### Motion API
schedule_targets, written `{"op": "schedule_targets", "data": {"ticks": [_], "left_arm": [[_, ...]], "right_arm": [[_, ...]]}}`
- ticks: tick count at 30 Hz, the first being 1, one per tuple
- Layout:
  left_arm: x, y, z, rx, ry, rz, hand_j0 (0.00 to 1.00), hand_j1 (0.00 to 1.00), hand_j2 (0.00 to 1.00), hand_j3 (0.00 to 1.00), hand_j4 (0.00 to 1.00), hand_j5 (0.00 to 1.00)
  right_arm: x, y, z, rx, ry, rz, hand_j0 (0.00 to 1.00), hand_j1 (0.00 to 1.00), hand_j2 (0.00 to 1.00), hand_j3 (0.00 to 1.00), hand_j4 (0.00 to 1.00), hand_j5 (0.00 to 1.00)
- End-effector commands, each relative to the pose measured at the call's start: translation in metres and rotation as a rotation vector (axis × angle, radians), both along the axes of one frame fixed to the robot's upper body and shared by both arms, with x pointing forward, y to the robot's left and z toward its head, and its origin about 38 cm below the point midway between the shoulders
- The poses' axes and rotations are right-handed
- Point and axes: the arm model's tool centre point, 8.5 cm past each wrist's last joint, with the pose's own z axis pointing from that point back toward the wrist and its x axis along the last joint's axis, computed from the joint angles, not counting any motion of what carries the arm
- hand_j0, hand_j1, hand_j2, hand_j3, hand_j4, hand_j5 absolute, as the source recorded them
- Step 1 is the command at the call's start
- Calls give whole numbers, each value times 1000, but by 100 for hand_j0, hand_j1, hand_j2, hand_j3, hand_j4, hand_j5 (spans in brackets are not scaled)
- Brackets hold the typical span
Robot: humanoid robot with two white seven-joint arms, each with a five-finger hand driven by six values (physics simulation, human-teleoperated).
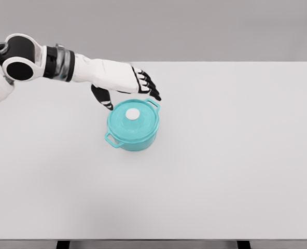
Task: Open the lid of the pot with left arm
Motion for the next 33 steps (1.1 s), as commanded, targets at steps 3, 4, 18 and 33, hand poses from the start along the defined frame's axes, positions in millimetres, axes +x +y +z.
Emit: {"op": "schedule_targets", "data": {"ticks": [3, 4, 18, 33], "left_arm": [[-1, -1, -14, 43, -4, -3, 100, 100, 100, 100, 100, 100], [-2, -2, -19, 51, -1, -4, 100, 100, 100, 100, 100, 100], [-3, -2, -24, 55, 5, -7, 91, 91, 91, 91, 91, 91], [-5, -8, -42, 99, -5, -19, 86, 86, 86, 86, 86, 86]], "right_arm": [[0, 0, 0, 0, 0, 0, 100, 100, 100, 100, 100, 100], [0, 0, 0, 0, 0, 0, 100, 100, 100, 100, 100, 100], [0, 0, 0, 0, 0, 0, 100, 100, 100, 100, 100, 100], [0, 0, 0, 0, 0, 0, 100, 100, 100, 100, 100, 100]]}}
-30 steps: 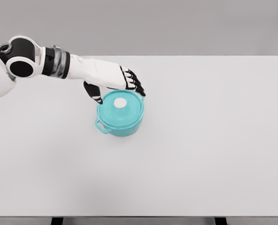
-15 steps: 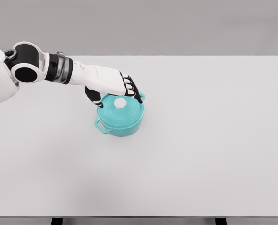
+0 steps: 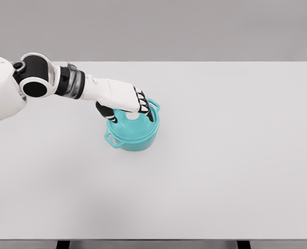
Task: Open the lid of the pot with left arm
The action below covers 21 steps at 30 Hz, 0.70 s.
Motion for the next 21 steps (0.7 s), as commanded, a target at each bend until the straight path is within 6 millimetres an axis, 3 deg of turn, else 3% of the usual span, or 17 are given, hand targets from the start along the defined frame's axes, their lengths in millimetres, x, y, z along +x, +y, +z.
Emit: {"op": "schedule_targets", "data": {"ticks": [1, 15, 21], "left_arm": [[0, -3, 0, -1, -3, -3, 83, 83, 83, 83, 83, 83], [1, -3, -5, 14, -5, 0, 76, 76, 76, 76, 76, 76], [1, -3, -6, 19, -9, 0, 68, 68, 68, 68, 68, 68]], "right_arm": [[0, 0, 0, 0, 0, 0, 100, 100, 100, 100, 100, 100], [0, 0, 0, 0, 0, 0, 100, 100, 100, 100, 100, 100], [0, 0, 0, 0, 0, 0, 100, 100, 100, 100, 100, 100]]}}
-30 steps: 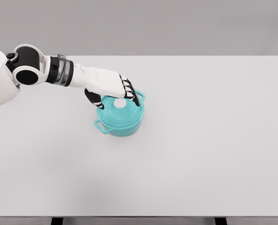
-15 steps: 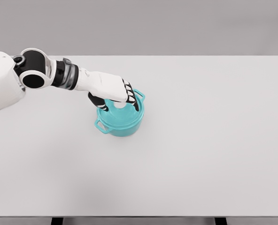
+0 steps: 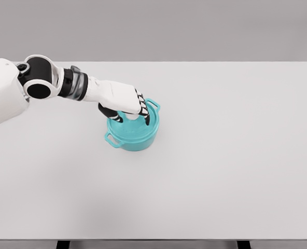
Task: Open the lid of the pot with left arm
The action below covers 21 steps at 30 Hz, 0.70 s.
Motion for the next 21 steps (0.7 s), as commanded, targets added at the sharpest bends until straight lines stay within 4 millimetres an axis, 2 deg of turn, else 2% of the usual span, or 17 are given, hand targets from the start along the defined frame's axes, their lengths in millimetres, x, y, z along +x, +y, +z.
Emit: {"op": "schedule_targets", "data": {"ticks": [1, 9, 13, 21], "left_arm": [[0, 0, 0, -2, 0, 3, 65, 65, 65, 65, 65, 65], [0, 0, 0, -2, 1, 3, 52, 52, 52, 52, 52, 52], [0, 2, 0, 0, 1, 6, 48, 48, 48, 48, 48, 48], [2, 8, 5, -4, -7, 18, 48, 48, 48, 48, 48, 48]], "right_arm": [[0, 0, 0, 0, 0, 0, 100, 100, 100, 100, 100, 100], [0, 0, 0, 0, 0, 0, 100, 100, 100, 100, 100, 100], [0, 0, 0, 0, 0, 0, 100, 100, 100, 100, 100, 100], [0, 0, 0, 0, 0, 0, 100, 100, 100, 100, 100, 100]]}}
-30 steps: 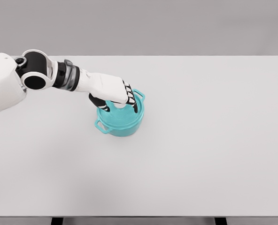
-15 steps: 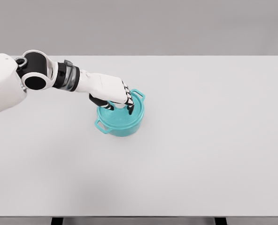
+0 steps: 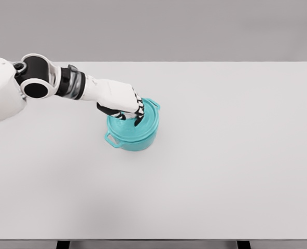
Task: Open the lid of the pot with left arm
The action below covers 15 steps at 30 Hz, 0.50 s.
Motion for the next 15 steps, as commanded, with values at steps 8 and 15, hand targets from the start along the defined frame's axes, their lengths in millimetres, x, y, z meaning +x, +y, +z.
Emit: {"op": "schedule_targets", "data": {"ticks": [8, 15], "left_arm": [[10, 100, 41, 30, -85, 202, 46, 46, 46, 46, 46, 46], [8, 147, 44, 95, -112, 295, 46, 46, 46, 46, 46, 46]], "right_arm": [[0, 0, 0, 0, 0, 0, 100, 100, 100, 100, 100, 100], [0, 0, 0, 0, 0, 0, 100, 100, 100, 100, 100, 100]]}}
